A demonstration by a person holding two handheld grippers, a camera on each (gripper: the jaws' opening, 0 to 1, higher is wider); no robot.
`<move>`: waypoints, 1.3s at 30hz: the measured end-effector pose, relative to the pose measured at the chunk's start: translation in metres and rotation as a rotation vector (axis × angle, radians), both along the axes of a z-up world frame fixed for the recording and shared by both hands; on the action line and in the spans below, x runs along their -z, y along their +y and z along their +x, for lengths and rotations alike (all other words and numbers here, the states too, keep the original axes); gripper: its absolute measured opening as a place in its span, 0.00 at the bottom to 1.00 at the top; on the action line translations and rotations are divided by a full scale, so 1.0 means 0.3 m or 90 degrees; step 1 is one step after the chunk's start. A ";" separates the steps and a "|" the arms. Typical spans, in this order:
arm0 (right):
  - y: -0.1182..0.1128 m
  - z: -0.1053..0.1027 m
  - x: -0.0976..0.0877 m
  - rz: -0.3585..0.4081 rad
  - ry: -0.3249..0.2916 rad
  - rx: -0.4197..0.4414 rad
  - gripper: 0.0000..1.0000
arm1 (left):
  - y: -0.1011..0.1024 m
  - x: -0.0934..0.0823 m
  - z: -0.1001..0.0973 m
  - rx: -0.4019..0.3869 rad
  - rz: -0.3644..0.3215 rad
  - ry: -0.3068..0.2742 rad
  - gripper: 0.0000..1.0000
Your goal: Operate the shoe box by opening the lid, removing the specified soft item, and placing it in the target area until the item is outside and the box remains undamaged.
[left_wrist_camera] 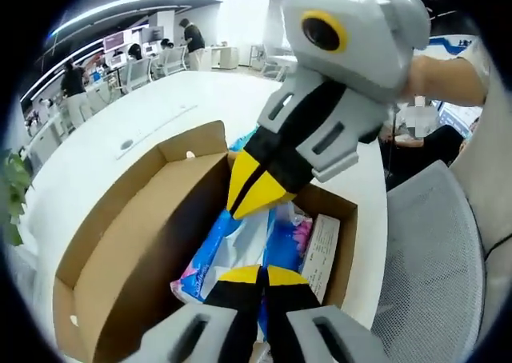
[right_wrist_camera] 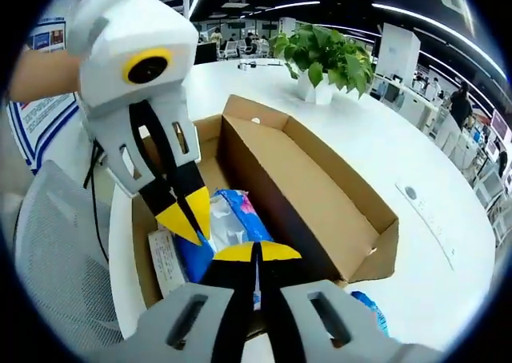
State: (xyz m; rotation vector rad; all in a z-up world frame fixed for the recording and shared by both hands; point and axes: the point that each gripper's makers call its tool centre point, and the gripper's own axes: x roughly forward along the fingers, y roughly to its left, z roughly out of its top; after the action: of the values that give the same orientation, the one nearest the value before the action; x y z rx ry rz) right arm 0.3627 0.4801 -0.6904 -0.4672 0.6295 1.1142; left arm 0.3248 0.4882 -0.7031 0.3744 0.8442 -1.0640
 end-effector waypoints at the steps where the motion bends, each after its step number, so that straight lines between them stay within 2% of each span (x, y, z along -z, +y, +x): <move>1: 0.003 -0.003 -0.014 0.004 -0.004 -0.005 0.00 | 0.003 -0.010 0.001 0.002 0.003 -0.005 0.00; 11: -0.007 -0.002 -0.136 0.024 -0.046 -0.020 0.00 | 0.002 -0.131 -0.001 0.023 0.007 -0.048 0.00; 18: -0.043 0.001 -0.229 0.043 -0.064 -0.017 0.00 | -0.042 -0.223 -0.001 0.041 0.000 -0.078 0.00; 27: -0.173 0.004 -0.313 0.047 -0.085 0.002 0.00 | -0.182 -0.312 0.008 0.084 -0.012 -0.101 0.00; 39: -0.412 0.030 -0.352 0.042 -0.096 0.066 0.00 | -0.402 -0.345 0.024 0.143 -0.026 -0.107 0.00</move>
State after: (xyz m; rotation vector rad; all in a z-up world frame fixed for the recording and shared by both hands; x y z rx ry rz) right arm 0.3716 0.3565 -0.5848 -0.4526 0.4784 0.9878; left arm 0.3321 0.3676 -0.5996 0.5258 0.6399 -1.2371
